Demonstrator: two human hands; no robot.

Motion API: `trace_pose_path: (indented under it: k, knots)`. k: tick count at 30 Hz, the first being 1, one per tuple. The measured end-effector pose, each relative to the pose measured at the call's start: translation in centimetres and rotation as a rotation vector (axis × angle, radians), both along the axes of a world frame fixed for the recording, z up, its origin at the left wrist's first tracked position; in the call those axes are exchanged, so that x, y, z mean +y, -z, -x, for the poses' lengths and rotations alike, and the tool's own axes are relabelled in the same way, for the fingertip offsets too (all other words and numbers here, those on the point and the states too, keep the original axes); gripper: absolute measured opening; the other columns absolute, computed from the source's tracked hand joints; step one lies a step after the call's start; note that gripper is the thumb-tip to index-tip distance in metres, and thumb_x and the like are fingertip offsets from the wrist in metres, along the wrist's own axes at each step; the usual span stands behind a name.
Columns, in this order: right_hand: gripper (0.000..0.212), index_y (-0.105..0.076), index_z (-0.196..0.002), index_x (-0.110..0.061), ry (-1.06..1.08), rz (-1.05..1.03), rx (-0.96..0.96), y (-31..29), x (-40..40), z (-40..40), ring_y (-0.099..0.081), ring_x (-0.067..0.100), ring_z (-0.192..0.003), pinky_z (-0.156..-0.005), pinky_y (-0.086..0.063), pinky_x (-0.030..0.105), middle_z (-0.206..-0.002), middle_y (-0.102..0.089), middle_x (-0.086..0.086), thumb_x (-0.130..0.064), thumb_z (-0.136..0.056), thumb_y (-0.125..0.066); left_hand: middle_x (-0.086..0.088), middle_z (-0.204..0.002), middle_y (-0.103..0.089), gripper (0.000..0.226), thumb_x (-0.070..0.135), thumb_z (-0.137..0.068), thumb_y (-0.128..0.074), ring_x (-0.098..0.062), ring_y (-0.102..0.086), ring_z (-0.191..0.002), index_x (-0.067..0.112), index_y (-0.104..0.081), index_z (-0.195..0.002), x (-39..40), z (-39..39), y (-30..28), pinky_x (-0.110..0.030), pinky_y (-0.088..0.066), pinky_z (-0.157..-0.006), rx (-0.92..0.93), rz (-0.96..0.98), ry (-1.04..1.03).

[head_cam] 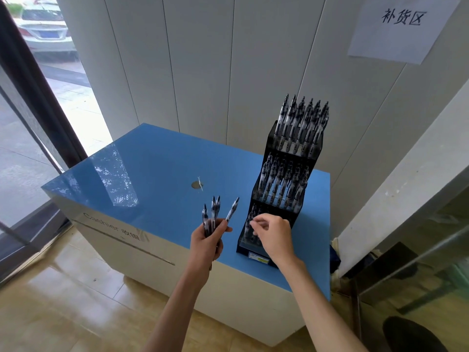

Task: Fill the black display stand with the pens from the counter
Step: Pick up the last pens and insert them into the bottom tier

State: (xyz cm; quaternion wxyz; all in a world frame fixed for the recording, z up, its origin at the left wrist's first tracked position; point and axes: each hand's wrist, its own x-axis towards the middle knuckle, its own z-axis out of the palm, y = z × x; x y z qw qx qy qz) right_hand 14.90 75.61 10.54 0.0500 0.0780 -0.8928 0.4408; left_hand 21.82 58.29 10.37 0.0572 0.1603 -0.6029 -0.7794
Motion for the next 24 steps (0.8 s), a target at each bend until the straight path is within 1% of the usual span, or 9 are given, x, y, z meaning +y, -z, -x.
trace_pose_path:
  k: [3, 5, 9, 12, 16, 18, 20, 22, 24]
  knots:
    - [0.011, -0.077, -0.094, -0.010, -0.064, 0.309, -0.129, -2.5, -0.3, -0.6, -0.074, 0.014, -0.069, -0.072, -0.062, 0.030, -0.080, -0.076, 0.002, -0.017, -0.095, -0.068, -0.011, -0.096, -0.076, 0.019, 0.023, -0.096, -0.069, -0.013, -0.042, -0.047, 0.006, -0.071, -0.103, 0.8, 0.4, -0.7, -0.024, -0.033, -0.044, 0.029, 0.042, 0.034]
    - [0.012, -0.076, -0.095, -0.007, -0.084, 0.438, -0.172, -3.8, -0.4, -1.0, -0.075, 0.020, -0.072, -0.071, -0.063, 0.034, -0.081, -0.077, 0.005, -0.014, -0.096, -0.066, -0.010, -0.094, -0.077, 0.021, 0.024, -0.094, -0.072, -0.013, -0.046, -0.049, 0.005, -0.071, -0.103, 1.4, 0.6, -0.9, -0.025, -0.034, -0.046, 0.034, 0.057, 0.035]
    - [0.012, -0.076, -0.094, -0.006, -0.048, 0.561, -0.215, -4.5, -0.1, -1.5, -0.076, 0.024, -0.075, -0.071, -0.063, 0.033, -0.082, -0.077, 0.007, -0.011, -0.095, -0.066, -0.012, -0.081, -0.073, 0.016, 0.024, -0.090, -0.077, -0.020, -0.049, -0.054, 0.009, -0.074, -0.096, 2.3, 0.8, -0.8, -0.023, -0.037, -0.045, 0.055, 0.112, 0.012]
    - [0.011, -0.076, -0.092, -0.004, -0.016, 0.607, -0.226, -4.4, 0.1, -1.7, -0.076, 0.025, -0.073, -0.068, -0.062, 0.031, -0.079, -0.077, 0.009, -0.013, -0.093, -0.070, -0.004, -0.067, -0.063, 0.013, 0.022, -0.088, -0.080, -0.021, -0.051, -0.056, 0.010, -0.075, -0.091, 2.7, 0.9, -0.7, -0.022, -0.039, -0.046, 0.060, 0.161, 0.013]
    - [0.008, -0.075, -0.091, -0.003, 0.052, 0.702, -0.238, -4.2, 0.6, -1.7, -0.076, 0.029, -0.074, -0.070, -0.063, 0.034, -0.080, -0.077, 0.013, -0.009, -0.092, -0.071, -0.001, -0.062, -0.059, 0.022, 0.024, -0.089, -0.078, -0.018, -0.050, -0.053, 0.004, -0.069, -0.091, 2.9, 1.0, -0.6, -0.021, -0.039, -0.045, 0.021, 0.165, 0.018]
    - [0.006, -0.075, -0.091, -0.004, 0.110, 0.741, -0.214, -4.2, 1.3, -1.3, -0.076, 0.030, -0.075, -0.071, -0.063, 0.035, -0.080, -0.077, 0.014, -0.008, -0.091, -0.071, 0.001, -0.064, -0.063, 0.027, 0.026, -0.092, -0.075, -0.016, -0.046, -0.049, 0.001, -0.064, -0.093, 2.4, 1.2, -0.4, -0.024, -0.037, -0.044, -0.025, 0.156, -0.009]
    - [0.004, -0.075, -0.090, -0.006, 0.141, 0.707, -0.137, -3.9, 2.3, -0.9, -0.076, 0.028, -0.074, -0.070, -0.063, 0.036, -0.079, -0.076, 0.014, -0.007, -0.091, -0.071, -0.001, -0.073, -0.069, 0.027, 0.027, -0.095, -0.071, -0.013, -0.040, -0.046, 0.003, -0.061, -0.092, 1.6, 1.3, -0.1, -0.025, -0.035, -0.044, -0.057, 0.135, -0.029]
    - [0.004, -0.075, -0.092, -0.007, 0.144, 0.539, -0.016, -3.3, 3.2, -0.5, -0.076, 0.021, -0.072, -0.070, -0.064, 0.038, -0.077, -0.076, 0.009, -0.008, -0.092, -0.071, -0.001, -0.074, -0.067, 0.026, 0.031, -0.099, -0.066, -0.013, -0.036, -0.048, 0.006, -0.059, -0.093, 0.9, 1.3, -0.1, -0.025, -0.032, -0.045, -0.080, 0.098, -0.031]
    - [0.008, -0.077, -0.094, -0.007, 0.133, 0.326, 0.091, -2.7, 3.4, -0.5, -0.074, 0.010, -0.069, -0.070, -0.063, 0.035, -0.075, -0.075, 0.000, -0.010, -0.093, -0.070, 0.001, -0.071, -0.063, 0.025, 0.031, -0.103, -0.058, -0.012, -0.034, -0.050, 0.006, -0.059, -0.100, 0.3, 1.3, 0.0, -0.024, -0.029, -0.045, -0.079, 0.040, -0.016]
